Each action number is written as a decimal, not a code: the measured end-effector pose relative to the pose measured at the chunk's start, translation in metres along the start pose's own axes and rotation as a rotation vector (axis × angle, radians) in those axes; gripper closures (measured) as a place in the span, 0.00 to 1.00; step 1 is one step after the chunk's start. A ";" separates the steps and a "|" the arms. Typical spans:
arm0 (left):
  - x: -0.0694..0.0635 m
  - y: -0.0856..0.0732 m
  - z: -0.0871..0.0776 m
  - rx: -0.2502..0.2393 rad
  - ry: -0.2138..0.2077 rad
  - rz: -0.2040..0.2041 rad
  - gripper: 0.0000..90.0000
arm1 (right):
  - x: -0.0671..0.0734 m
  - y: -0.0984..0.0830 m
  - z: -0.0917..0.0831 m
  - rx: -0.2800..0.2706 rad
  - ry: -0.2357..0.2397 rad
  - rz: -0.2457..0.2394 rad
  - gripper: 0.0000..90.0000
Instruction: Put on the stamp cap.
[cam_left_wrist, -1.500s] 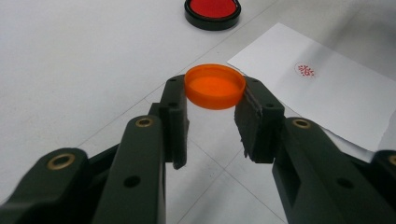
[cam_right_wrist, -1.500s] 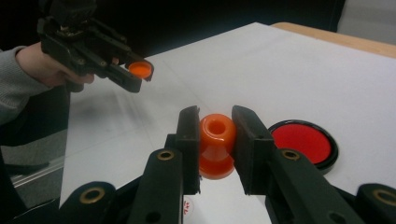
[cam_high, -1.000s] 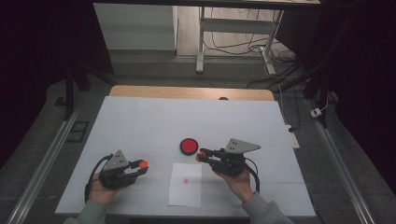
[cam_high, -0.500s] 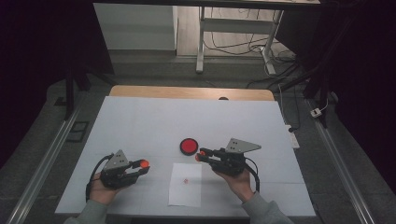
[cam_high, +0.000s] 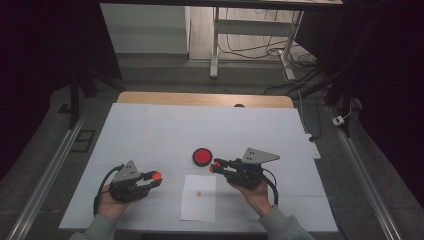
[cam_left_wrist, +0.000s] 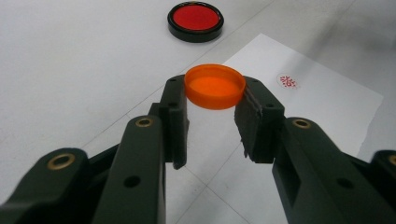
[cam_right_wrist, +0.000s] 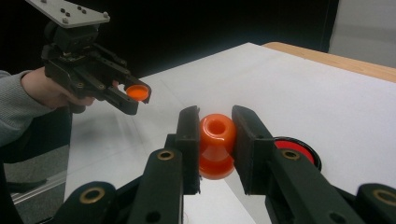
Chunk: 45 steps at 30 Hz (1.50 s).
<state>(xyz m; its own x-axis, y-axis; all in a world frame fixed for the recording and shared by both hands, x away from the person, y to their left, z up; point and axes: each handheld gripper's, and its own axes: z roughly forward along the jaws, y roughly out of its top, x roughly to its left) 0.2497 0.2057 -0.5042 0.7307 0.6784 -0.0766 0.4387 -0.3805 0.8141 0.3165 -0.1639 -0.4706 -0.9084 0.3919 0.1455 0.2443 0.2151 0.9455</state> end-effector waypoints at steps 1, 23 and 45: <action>0.000 0.000 0.000 0.000 0.000 0.000 0.72 | 0.000 0.000 0.000 0.000 0.000 0.000 0.80; -0.014 0.010 0.014 0.015 -0.029 0.034 0.72 | 0.001 0.001 0.000 -0.008 0.010 0.004 0.80; -0.022 0.048 0.031 0.016 -0.053 0.094 0.72 | 0.003 0.001 0.000 -0.010 0.013 0.010 0.80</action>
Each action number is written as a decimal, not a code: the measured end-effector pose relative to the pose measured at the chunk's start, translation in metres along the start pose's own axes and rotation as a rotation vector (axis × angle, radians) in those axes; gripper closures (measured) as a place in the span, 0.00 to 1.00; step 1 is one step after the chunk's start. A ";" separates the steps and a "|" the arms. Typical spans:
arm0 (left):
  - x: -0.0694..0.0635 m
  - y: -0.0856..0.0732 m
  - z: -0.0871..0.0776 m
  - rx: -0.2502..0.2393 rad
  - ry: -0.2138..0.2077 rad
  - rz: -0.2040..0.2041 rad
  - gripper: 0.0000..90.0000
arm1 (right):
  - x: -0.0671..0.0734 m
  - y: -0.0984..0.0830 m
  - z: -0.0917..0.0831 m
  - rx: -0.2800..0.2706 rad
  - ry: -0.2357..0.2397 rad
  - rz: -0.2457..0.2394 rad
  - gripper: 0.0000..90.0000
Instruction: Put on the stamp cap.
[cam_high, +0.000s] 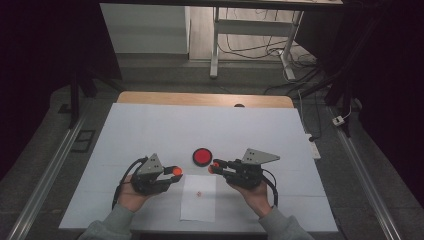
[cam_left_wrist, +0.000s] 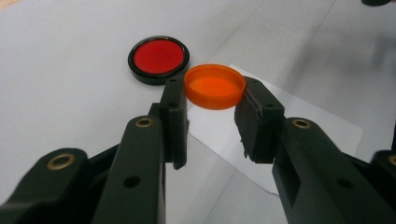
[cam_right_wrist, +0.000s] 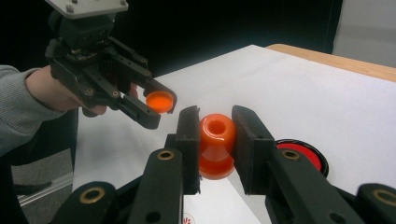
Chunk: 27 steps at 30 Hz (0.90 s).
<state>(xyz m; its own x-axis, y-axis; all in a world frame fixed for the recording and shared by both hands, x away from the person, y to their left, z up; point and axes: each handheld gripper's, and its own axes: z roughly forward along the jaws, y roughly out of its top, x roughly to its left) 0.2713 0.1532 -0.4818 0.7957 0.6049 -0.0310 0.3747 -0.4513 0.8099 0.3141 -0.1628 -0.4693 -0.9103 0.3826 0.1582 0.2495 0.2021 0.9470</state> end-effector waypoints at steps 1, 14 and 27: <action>0.000 0.001 0.001 -0.002 0.000 0.000 0.72 | 0.000 0.000 0.000 -0.001 -0.001 0.001 0.80; -0.005 0.020 0.022 -0.008 -0.039 0.029 0.72 | 0.000 0.000 0.000 -0.003 -0.003 0.001 0.80; -0.014 0.024 0.043 -0.012 -0.064 0.049 0.72 | 0.001 0.000 0.001 -0.003 -0.003 -0.001 0.80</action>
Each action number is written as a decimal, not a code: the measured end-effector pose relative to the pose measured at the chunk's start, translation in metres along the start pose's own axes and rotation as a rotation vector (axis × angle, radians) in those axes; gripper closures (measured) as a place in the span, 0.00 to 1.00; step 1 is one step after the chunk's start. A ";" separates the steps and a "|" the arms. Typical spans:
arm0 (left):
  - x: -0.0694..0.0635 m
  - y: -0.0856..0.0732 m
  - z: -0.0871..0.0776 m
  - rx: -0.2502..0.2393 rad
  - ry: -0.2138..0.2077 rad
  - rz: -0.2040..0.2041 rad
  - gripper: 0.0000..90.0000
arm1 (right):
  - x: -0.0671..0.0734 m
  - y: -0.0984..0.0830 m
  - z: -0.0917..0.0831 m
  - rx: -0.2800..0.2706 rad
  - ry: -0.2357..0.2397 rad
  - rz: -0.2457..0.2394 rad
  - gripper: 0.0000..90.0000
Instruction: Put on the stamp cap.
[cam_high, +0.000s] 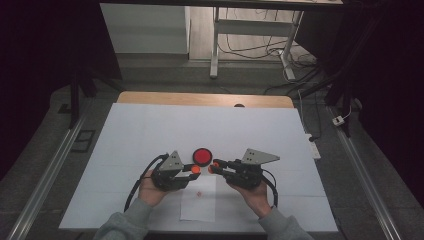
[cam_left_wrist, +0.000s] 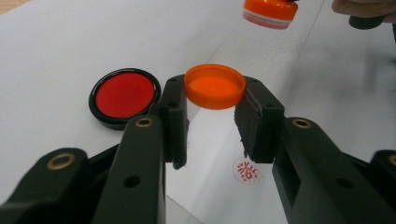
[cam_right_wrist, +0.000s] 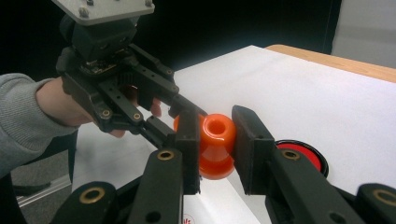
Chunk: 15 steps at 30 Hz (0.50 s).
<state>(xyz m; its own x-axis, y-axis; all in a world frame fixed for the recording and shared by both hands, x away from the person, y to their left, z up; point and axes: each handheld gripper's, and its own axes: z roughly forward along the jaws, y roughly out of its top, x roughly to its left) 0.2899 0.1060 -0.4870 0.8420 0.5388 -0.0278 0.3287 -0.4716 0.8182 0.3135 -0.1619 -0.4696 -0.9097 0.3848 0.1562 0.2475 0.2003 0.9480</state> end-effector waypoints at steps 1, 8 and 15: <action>-0.001 0.000 0.001 0.001 -0.002 0.001 0.72 | 0.000 0.000 0.000 0.002 0.000 -0.001 0.80; -0.005 0.000 0.013 0.020 -0.023 0.013 0.72 | 0.002 -0.002 0.003 0.012 0.009 -0.002 0.80; -0.009 0.000 0.018 0.030 -0.035 0.022 0.72 | 0.003 -0.002 0.004 0.013 0.010 -0.001 0.80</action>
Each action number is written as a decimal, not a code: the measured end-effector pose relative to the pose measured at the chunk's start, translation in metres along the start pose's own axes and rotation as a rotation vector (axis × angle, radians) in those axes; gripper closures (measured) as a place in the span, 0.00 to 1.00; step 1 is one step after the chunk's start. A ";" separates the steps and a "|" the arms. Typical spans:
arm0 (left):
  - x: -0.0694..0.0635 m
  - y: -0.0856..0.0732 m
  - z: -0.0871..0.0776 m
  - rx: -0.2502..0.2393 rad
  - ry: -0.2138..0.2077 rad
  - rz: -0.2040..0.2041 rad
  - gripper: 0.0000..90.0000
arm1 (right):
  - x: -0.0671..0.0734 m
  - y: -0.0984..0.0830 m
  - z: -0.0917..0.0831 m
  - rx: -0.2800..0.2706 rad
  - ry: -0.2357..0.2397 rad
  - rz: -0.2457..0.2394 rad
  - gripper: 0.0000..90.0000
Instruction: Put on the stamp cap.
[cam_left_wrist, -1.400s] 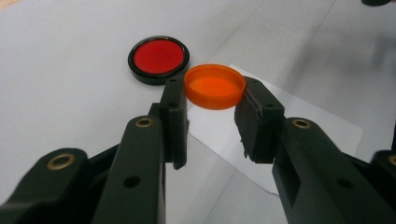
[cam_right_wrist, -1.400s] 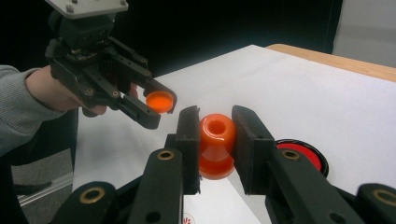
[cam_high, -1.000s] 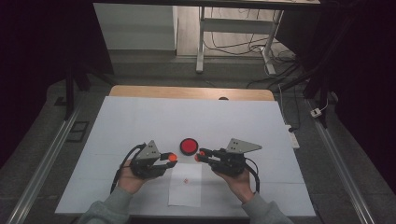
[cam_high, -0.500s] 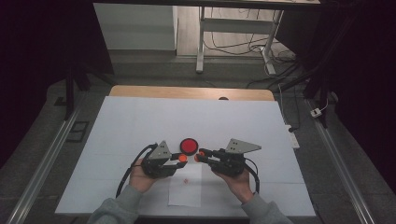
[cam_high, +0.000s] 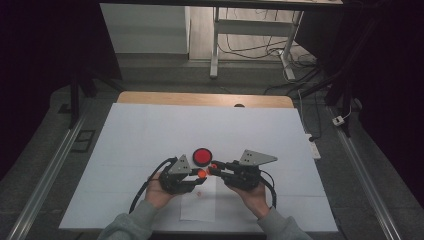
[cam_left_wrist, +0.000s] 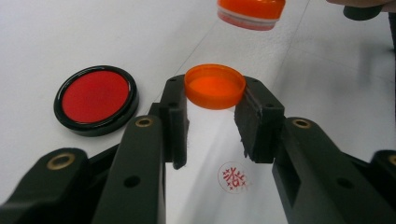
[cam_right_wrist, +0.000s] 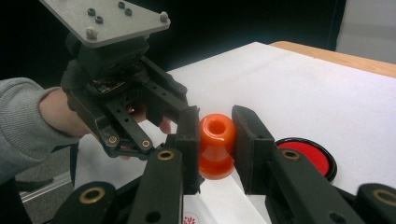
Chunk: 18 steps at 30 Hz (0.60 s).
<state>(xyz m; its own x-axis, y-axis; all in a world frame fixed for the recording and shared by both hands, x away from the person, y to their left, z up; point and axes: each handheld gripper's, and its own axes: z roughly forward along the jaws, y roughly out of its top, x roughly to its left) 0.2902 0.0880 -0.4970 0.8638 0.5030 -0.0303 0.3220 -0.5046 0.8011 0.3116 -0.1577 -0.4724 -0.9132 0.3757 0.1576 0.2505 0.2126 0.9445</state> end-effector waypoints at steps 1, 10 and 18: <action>0.000 0.000 0.001 0.001 -0.001 0.000 0.72 | 0.000 0.000 0.000 0.002 0.001 -0.001 0.80; -0.005 0.002 0.007 0.010 -0.007 0.018 0.72 | 0.001 -0.001 0.002 0.008 0.007 -0.003 0.80; -0.008 0.004 0.009 0.009 -0.012 0.025 0.72 | 0.002 -0.003 0.005 0.020 0.014 -0.002 0.80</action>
<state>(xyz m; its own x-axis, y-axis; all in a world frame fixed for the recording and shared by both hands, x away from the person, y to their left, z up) 0.2882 0.0753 -0.4987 0.8760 0.4820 -0.0177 0.3038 -0.5229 0.7964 0.3108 -0.1528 -0.4767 -0.9182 0.3625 0.1596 0.2545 0.2311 0.9391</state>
